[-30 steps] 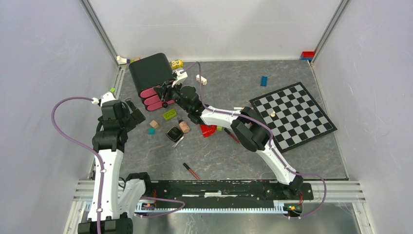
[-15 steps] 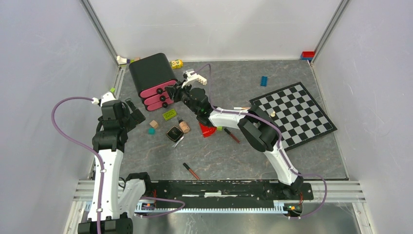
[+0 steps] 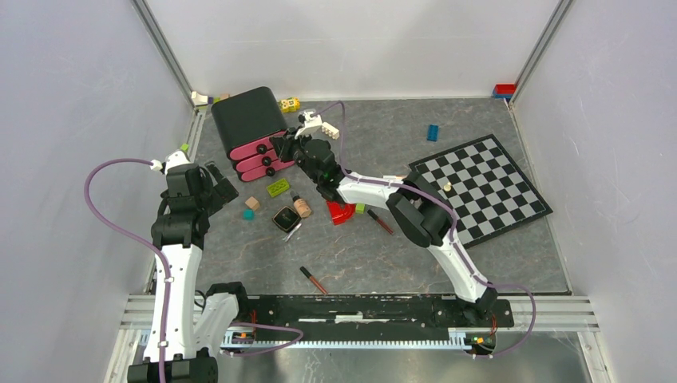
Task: Organize the makeup
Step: Open the drawer in the storage box.
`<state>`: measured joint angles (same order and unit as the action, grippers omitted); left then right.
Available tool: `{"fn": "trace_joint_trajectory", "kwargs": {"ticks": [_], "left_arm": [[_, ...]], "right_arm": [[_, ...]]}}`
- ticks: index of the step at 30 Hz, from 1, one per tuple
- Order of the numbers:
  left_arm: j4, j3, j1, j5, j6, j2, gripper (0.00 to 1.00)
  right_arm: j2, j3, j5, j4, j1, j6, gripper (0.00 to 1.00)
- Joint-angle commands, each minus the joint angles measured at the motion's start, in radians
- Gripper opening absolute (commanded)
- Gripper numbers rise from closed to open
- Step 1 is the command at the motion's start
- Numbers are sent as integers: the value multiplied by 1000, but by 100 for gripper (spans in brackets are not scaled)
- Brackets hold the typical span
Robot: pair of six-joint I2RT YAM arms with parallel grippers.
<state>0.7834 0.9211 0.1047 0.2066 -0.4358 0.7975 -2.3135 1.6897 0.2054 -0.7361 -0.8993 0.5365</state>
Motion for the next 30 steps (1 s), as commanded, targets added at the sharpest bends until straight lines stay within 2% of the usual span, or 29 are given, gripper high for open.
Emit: {"fn": "trace_joint_trajectory", "kwargs": {"ticks": [1, 22, 30], "left_arm": [[-32, 4, 1, -5, 17, -11, 100], [-30, 4, 1, -2, 17, -6, 100], [-32, 4, 1, -6, 16, 0, 100]], "right_arm": [[-44, 64, 31, 11, -1, 31, 19], [-137, 170, 23, 22, 18, 87, 19], [-85, 42, 37, -39, 22, 83, 20]]}}
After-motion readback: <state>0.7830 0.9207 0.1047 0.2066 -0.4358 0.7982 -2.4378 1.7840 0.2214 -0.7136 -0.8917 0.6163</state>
